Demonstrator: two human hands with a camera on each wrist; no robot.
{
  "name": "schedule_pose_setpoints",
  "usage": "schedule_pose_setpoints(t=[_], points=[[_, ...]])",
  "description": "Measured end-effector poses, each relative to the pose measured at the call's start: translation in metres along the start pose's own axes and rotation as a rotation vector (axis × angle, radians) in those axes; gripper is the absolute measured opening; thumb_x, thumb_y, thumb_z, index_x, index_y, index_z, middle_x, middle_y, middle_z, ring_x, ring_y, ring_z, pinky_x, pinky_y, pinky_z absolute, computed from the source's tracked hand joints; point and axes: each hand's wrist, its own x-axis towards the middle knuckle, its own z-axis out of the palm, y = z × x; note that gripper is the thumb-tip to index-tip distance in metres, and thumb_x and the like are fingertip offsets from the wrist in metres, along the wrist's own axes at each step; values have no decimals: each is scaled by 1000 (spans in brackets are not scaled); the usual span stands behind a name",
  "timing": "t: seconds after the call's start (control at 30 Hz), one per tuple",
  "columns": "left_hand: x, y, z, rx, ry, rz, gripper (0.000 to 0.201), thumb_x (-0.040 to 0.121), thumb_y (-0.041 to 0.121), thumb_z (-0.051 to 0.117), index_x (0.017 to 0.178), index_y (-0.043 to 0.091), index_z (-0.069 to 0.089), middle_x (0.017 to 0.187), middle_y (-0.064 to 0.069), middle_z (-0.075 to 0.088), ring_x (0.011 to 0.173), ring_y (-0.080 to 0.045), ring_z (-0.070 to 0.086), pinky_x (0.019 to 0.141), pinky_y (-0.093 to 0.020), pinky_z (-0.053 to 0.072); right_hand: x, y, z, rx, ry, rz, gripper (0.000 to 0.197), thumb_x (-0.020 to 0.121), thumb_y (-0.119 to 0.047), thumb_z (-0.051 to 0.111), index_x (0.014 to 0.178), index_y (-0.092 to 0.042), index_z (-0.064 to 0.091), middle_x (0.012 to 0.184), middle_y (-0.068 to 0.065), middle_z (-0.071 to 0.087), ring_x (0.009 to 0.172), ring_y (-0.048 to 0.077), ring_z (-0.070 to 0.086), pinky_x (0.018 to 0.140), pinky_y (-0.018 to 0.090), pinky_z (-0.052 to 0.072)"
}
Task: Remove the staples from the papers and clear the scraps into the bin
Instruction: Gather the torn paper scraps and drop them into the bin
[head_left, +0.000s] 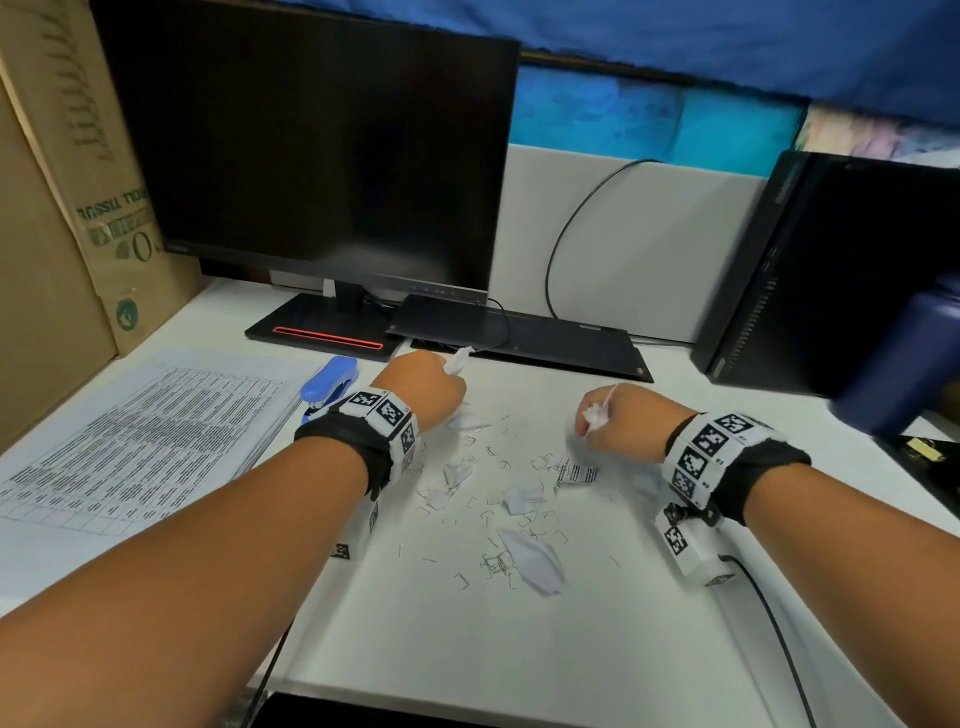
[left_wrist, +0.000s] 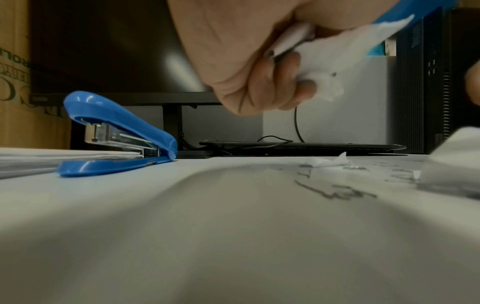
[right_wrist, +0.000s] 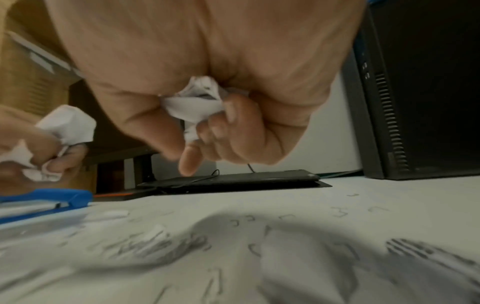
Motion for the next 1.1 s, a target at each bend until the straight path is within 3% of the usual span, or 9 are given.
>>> schedule_pose_setpoints(t=[0.17, 0.3, 0.4, 0.53, 0.73, 0.87, 0.93, 1.0, 1.1], points=[[-3, -2, 5, 194, -81, 83, 39, 89, 54, 56, 96, 16, 56, 98, -2, 63, 84, -18, 56, 71, -29, 42, 1, -8, 19, -150, -79, -73, 11, 82, -31, 68, 89, -24, 64, 88, -10, 58, 90, 18, 60, 73, 25, 49], [-5, -5, 12, 310, -202, 183, 16, 93, 34, 56, 99, 19, 57, 109, -2, 64, 93, -20, 60, 80, -28, 46, 1, -9, 19, -199, -73, -101, 18, 86, -31, 66, 74, -27, 54, 77, -11, 48, 85, 17, 55, 64, 22, 42], [-5, -7, 16, 367, -255, 151, 33, 91, 37, 60, 116, 17, 67, 113, -4, 70, 100, -23, 66, 83, -30, 50, -4, -4, 15, -116, -47, -79, 33, 87, -29, 67, 63, -28, 45, 71, -11, 45, 81, 17, 52, 56, 18, 36], [-2, -7, 14, 325, -224, 118, 21, 86, 34, 69, 106, 28, 73, 103, 3, 71, 95, -18, 66, 88, -32, 55, -11, 8, 4, 52, 15, -69, 27, 81, -35, 73, 66, -24, 54, 72, -12, 53, 73, 12, 56, 62, 20, 44], [-1, -7, 15, 320, -156, 120, 17, 90, 35, 62, 92, 20, 69, 93, -1, 70, 87, -18, 65, 73, -26, 49, -31, 43, -23, 510, 79, -24, 25, 76, -36, 80, 70, -21, 61, 75, 9, 66, 63, 18, 58, 56, 29, 50], [1, -3, 12, 215, -104, 83, 22, 94, 34, 52, 99, 17, 63, 103, -6, 66, 91, -22, 61, 81, -32, 49, -36, 65, -25, 918, 162, 99, 22, 87, -6, 65, 74, -15, 49, 86, 18, 66, 76, 30, 65, 68, 39, 59], [-1, 0, 9, 189, -51, 65, 25, 96, 33, 44, 90, 13, 57, 88, -8, 61, 78, -20, 56, 75, -32, 48, -42, 73, -22, 1089, 184, 162, 23, 91, 4, 49, 81, -17, 48, 88, 19, 68, 73, 32, 67, 62, 36, 56], [-7, 4, 5, 184, -9, 70, 28, 97, 29, 39, 79, 12, 50, 73, -5, 54, 64, -17, 50, 59, -28, 40, -47, 82, -16, 1051, 221, 209, 23, 91, 3, 42, 89, -18, 50, 78, 13, 63, 61, 27, 59, 54, 30, 50], [-11, 7, 0, 176, -36, 103, 21, 101, 23, 41, 111, 10, 55, 98, -9, 60, 80, -19, 58, 65, -24, 41, -50, 94, -2, 671, 223, 229, 7, 94, -19, 50, 86, -18, 50, 73, 4, 53, 57, 23, 51, 54, 28, 43]])
